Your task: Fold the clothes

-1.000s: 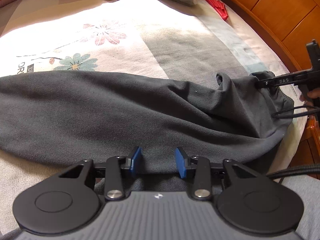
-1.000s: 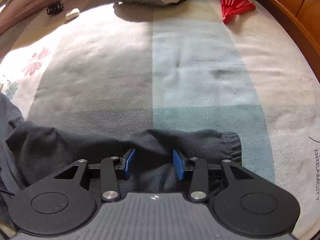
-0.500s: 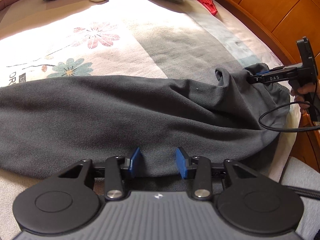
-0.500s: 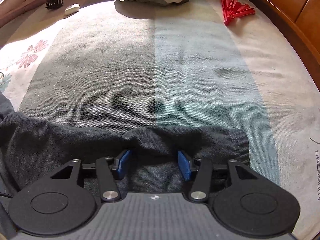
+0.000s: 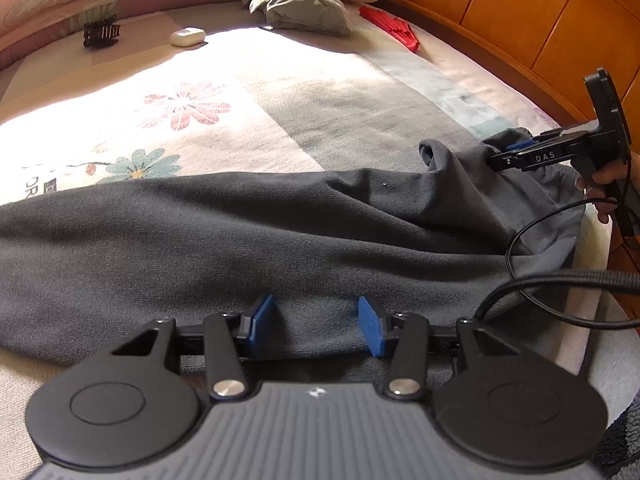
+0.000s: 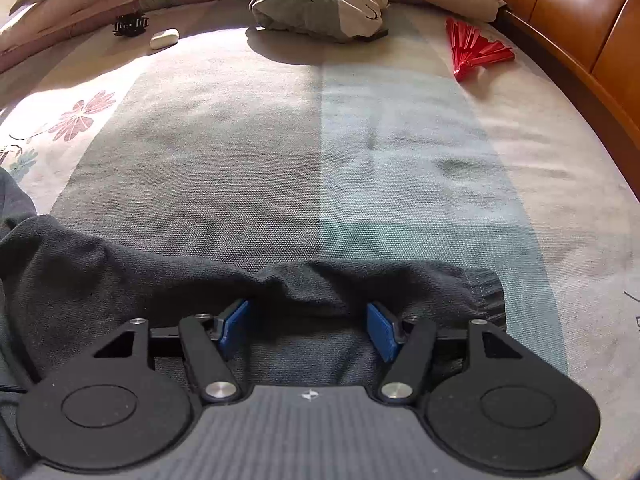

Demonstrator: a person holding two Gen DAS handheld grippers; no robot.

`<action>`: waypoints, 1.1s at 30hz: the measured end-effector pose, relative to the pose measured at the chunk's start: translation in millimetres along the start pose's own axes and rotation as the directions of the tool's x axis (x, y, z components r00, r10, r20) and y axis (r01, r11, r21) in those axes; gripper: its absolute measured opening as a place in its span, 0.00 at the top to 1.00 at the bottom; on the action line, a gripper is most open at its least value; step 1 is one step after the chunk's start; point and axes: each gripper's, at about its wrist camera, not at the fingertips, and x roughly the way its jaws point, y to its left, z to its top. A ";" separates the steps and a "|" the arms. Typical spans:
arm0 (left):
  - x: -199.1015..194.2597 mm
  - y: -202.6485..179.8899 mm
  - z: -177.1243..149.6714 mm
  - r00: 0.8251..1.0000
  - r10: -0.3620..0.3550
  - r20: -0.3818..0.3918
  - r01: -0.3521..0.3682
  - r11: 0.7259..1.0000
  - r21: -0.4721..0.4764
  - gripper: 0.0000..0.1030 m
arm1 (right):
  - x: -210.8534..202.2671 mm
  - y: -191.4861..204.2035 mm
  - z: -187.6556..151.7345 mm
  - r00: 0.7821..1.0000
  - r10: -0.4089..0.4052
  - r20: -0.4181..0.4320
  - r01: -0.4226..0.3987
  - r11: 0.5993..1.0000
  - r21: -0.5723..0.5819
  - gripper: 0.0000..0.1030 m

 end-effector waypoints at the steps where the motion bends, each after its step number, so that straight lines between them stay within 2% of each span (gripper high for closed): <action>1: -3.3 -6.5 -2.3 1.000 0.015 0.014 -0.015 1.000 0.014 0.54 | -2.1 0.4 -4.8 1.000 -0.001 0.027 0.001 1.000 -0.004 0.34; 4: -19.5 -29.9 -7.8 0.997 0.054 0.047 -0.057 0.997 0.047 0.54 | -16.8 0.4 -18.2 0.997 0.014 0.074 -0.014 1.000 0.001 0.34; 7: -35.6 -53.4 -13.3 0.992 0.093 0.081 -0.099 0.992 0.079 0.54 | -44.6 2.4 -38.3 0.995 0.039 0.088 -0.045 0.997 0.065 0.30; 10: -50.7 -76.8 -17.4 0.986 0.122 0.117 -0.135 0.985 0.110 0.44 | -72.6 12.5 -58.5 0.985 0.084 0.151 -0.097 0.992 0.077 0.25; 13: -53.8 -90.8 -16.5 0.983 0.115 0.144 -0.123 0.991 0.049 0.41 | -81.3 26.1 -74.6 0.983 0.078 0.169 -0.092 0.993 0.079 0.24; 15: -47.9 -94.1 -19.9 0.986 0.067 0.155 -0.061 0.997 -0.039 0.40 | -82.3 36.6 -88.8 0.985 0.077 0.152 -0.089 0.994 0.068 0.24; 17: -36.7 -96.4 -28.7 0.990 0.036 0.134 -0.020 0.993 -0.118 0.40 | -77.2 41.4 -104.0 0.992 0.070 0.109 -0.077 0.995 0.062 0.24; 20: -19.9 -101.1 -49.8 0.995 0.018 0.096 0.000 0.983 -0.184 0.40 | -81.2 34.6 -124.2 0.990 0.093 0.109 -0.103 0.991 0.089 0.23; 23: -24.0 -107.6 -60.1 0.992 0.025 0.124 -0.002 0.984 -0.179 0.39 | -97.2 21.9 -128.4 0.979 0.148 0.140 -0.162 0.982 0.096 0.23; 28: -36.3 -115.3 -31.7 0.986 0.042 0.159 -0.021 0.992 -0.128 0.39 | -102.8 -20.1 -86.0 0.960 0.154 0.235 -0.189 0.972 0.139 0.22; 33: -16.7 -123.9 1.7 0.980 -0.018 0.198 0.040 0.993 -0.108 0.38 | -49.8 -64.7 -38.2 0.936 0.270 0.226 -0.324 0.912 0.253 0.22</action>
